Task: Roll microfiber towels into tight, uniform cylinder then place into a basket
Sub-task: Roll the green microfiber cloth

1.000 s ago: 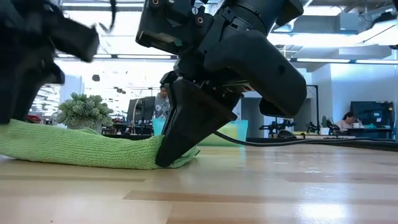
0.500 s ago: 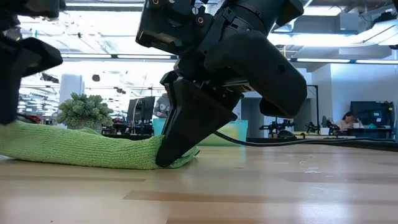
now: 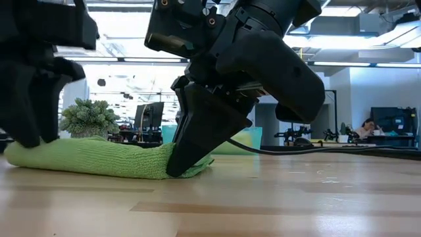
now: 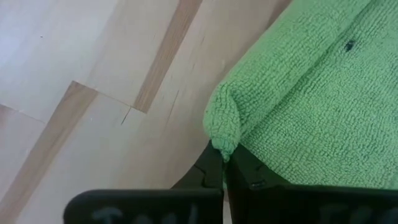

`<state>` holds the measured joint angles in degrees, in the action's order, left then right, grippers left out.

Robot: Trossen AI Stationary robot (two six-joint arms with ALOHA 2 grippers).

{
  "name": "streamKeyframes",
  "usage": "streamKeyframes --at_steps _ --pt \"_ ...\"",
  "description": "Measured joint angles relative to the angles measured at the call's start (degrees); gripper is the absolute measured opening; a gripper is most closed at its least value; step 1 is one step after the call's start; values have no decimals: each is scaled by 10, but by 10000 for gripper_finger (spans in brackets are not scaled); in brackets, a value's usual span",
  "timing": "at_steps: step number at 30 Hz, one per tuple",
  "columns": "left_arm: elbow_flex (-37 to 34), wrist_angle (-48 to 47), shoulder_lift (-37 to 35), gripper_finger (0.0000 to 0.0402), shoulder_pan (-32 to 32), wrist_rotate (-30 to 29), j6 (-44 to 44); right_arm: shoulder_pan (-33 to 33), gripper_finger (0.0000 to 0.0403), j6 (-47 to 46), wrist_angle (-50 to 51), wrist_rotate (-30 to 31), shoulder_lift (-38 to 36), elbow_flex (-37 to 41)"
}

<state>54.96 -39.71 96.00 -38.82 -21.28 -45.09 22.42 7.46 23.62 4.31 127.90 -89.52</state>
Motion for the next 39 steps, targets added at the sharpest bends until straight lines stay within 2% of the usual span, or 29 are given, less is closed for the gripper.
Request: streamKeyframes --at_steps 5,10,17,21,25,30,34,39 --pt "0 10 30 137 17 34 8 4 15 0 0 1 0 0" --pt "4 9 60 137 25 42 11 5 21 0 0 2 0 0" --pt "2 9 58 137 26 61 10 11 42 -9 -1 10 0 0" --pt "2 20 58 137 27 81 -8 12 77 -41 -1 13 0 0" --pt "1 34 58 137 24 98 -36 14 131 -35 4 16 -1 0" --pt "2 38 58 137 21 120 -66 19 173 -40 67 22 -24 3" --pt "2 41 58 137 17 125 -80 29 170 -44 124 46 -56 4" --pt "2 50 58 137 16 136 -97 49 149 -12 80 60 -82 2"
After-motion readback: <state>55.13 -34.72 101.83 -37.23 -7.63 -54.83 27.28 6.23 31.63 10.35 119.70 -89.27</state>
